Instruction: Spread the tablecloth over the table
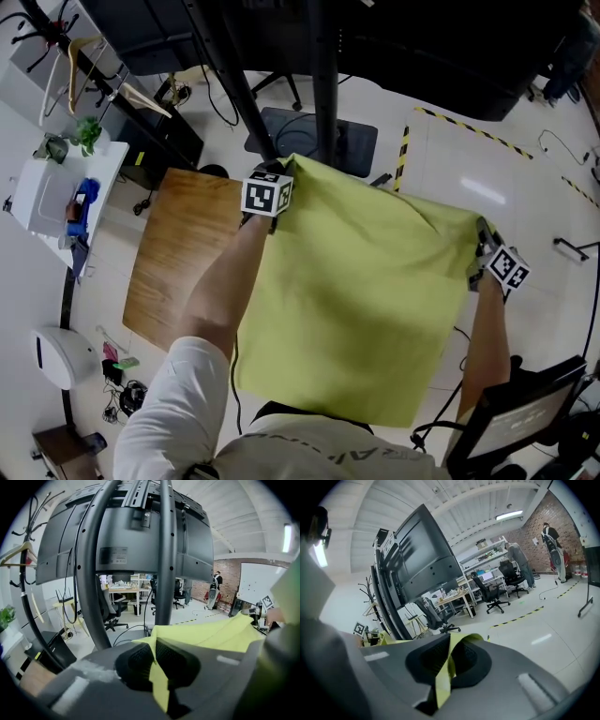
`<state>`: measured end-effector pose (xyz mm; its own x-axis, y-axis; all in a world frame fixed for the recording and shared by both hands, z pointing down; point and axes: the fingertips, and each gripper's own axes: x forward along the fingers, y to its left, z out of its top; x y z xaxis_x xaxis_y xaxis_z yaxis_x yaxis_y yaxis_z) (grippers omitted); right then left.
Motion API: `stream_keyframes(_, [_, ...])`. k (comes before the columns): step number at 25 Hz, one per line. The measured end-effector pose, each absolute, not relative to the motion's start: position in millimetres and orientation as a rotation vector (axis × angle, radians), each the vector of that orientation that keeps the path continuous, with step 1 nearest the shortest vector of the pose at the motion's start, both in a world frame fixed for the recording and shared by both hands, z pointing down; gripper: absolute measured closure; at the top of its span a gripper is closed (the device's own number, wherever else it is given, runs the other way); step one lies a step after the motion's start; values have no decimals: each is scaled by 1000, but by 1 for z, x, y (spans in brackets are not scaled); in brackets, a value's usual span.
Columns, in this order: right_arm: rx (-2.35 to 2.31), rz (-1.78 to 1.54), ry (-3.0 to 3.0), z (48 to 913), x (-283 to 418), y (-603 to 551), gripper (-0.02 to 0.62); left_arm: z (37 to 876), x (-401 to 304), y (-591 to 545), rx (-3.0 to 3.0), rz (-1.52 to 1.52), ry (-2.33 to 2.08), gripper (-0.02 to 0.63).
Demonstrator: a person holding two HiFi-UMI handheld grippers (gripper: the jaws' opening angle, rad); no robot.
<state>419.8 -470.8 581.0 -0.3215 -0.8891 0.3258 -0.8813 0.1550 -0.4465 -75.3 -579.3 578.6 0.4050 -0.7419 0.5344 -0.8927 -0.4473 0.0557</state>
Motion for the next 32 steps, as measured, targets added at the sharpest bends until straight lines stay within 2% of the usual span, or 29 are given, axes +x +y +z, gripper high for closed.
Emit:
stream_keyframes(5, [-1837, -932, 2422, 607, 415, -473, 586, 602, -72, -578, 2284, 634, -1338, 592])
stream_keyframes(7, [-1818, -908, 2441, 605, 413, -475, 586, 608, -71, -580, 2249, 589, -1317, 522])
stream_keyframes(10, [-1841, -863, 2491, 604, 417, -477, 584, 612, -77, -582, 2216, 575, -1329, 366])
stream_keyframes(11, [-1859, -855, 2503, 607, 420, -476, 548, 612, -82, -582, 2205, 575, -1346, 350])
stream_keyframes(13, [-1851, -868, 2502, 614, 424, -475, 392, 611, -91, -582, 2187, 569, -1375, 345])
stream_keyframes(15, [-1830, -875, 2495, 616, 422, -474, 314, 611, -97, -579, 2182, 571, -1387, 347])
stream_keyframes(16, [-1832, -865, 2494, 615, 422, -475, 301, 612, -98, -578, 2183, 577, -1389, 348])
stream_keyframes(21, [-1834, -770, 2555, 599, 419, -475, 290, 615, -101, -565, 2175, 591, -1395, 356])
stream_keyframes(32, [-2008, -813, 2580, 594, 447, -413, 291, 596, -85, -531, 2278, 607, -1343, 364])
